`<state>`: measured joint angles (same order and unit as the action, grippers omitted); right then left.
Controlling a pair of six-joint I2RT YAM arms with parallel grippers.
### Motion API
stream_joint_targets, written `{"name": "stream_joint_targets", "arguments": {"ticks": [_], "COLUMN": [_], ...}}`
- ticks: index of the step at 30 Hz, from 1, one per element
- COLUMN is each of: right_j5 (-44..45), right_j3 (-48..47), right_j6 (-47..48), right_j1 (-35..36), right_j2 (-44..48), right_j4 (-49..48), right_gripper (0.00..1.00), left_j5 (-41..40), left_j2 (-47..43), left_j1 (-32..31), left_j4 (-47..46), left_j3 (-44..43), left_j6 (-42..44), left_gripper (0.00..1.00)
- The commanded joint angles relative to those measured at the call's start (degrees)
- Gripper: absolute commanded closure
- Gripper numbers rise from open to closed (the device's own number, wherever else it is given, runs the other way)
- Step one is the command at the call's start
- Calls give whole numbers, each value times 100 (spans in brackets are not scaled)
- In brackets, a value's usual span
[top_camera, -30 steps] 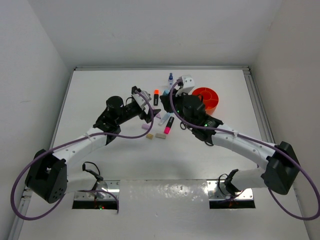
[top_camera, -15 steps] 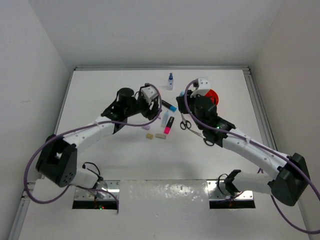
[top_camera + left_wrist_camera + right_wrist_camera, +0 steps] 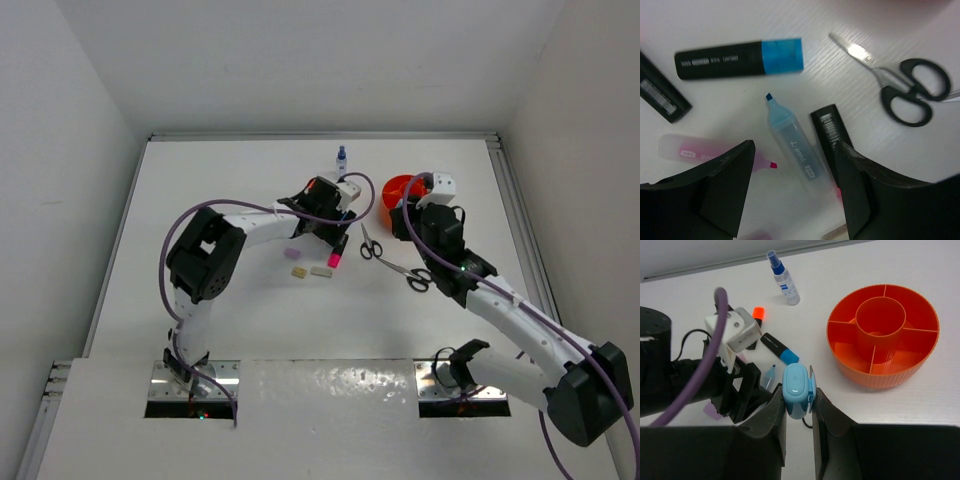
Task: Sort the stationery into containers
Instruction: Pick up the pen from the center of the board.
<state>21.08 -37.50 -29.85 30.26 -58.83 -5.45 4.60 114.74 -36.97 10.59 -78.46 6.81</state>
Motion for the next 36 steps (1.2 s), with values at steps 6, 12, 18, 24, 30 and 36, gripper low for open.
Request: {"name": "stream_joint_targets", "arguments": {"ticks": [6,12,18,24,30,36], "right_j5": [-526,-474,-482,-491,-473,-386], "right_j3": [357,497,533,533,550,568], "right_j6": [-135,-241,-338,-338,-320,-303], "right_j1": [-249,-258,-258,-258,-258,-258], "right_j2": [319,460,504,557,618,706], "right_j4": [-369,-360,-272,-167,-96,-17], "right_gripper": [100,100,100,100,100,100], "left_j5": [-1365,-1164,-786,-733,-583,-321], "left_j2": [347,383,383,339,391,435], "left_j1": [-126,-100,-179,-223,-275,-276], "left_j4": [128,92,434,874,822,962], "left_j3": [-293,-144,-82,-12,15,23], "left_j6": [-268,-338,-434,-373,-391,-514], "left_gripper": [40,46,51,50,56,72]}}
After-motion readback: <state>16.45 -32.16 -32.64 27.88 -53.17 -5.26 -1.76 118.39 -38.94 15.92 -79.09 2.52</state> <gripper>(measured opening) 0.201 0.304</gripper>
